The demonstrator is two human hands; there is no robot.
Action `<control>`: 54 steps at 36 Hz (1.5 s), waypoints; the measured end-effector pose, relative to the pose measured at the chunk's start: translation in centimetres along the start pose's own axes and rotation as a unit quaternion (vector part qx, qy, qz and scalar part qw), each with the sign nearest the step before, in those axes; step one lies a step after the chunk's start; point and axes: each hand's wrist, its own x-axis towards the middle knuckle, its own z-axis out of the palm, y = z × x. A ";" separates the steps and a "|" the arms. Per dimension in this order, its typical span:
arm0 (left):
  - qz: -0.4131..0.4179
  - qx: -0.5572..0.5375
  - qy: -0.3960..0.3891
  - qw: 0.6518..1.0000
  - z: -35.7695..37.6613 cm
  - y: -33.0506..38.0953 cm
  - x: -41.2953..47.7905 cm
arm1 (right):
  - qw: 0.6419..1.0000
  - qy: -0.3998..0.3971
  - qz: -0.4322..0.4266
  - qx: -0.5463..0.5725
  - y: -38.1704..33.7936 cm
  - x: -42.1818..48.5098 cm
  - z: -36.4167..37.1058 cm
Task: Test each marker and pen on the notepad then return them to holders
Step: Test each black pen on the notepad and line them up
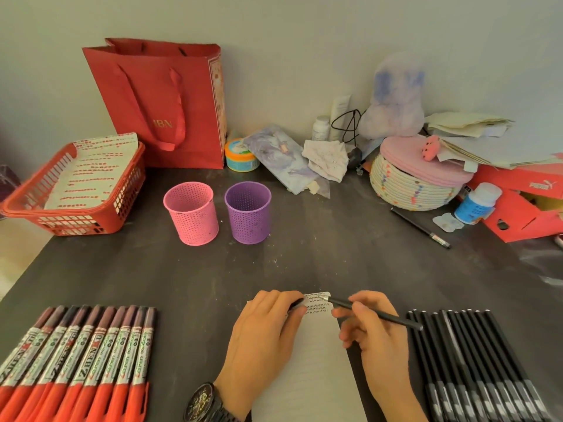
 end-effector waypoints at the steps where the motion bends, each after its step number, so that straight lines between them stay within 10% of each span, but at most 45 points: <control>1: -0.001 -0.004 0.002 1.000 0.0 -0.1 0.0 | 1.000 0.003 0.002 0.009 0.1 0.1 -0.1; 26: 0.147 0.022 0.035 0.988 0.4 -0.2 -0.4 | 0.988 -0.056 -0.012 -0.141 -0.8 -0.5 0.5; 37: 0.021 0.022 -0.033 0.999 0.6 0.0 -0.5 | 0.975 0.042 0.006 -0.219 -5.3 0.3 -4.5; 47: 0.051 0.059 -0.007 0.997 1.6 -0.6 -0.5 | 0.717 0.023 0.125 -0.685 -10.4 2.3 -22.0; 54: 0.044 0.055 -0.017 0.997 1.5 -0.6 -0.5 | 0.691 -0.044 0.189 -0.696 -8.6 1.8 -24.0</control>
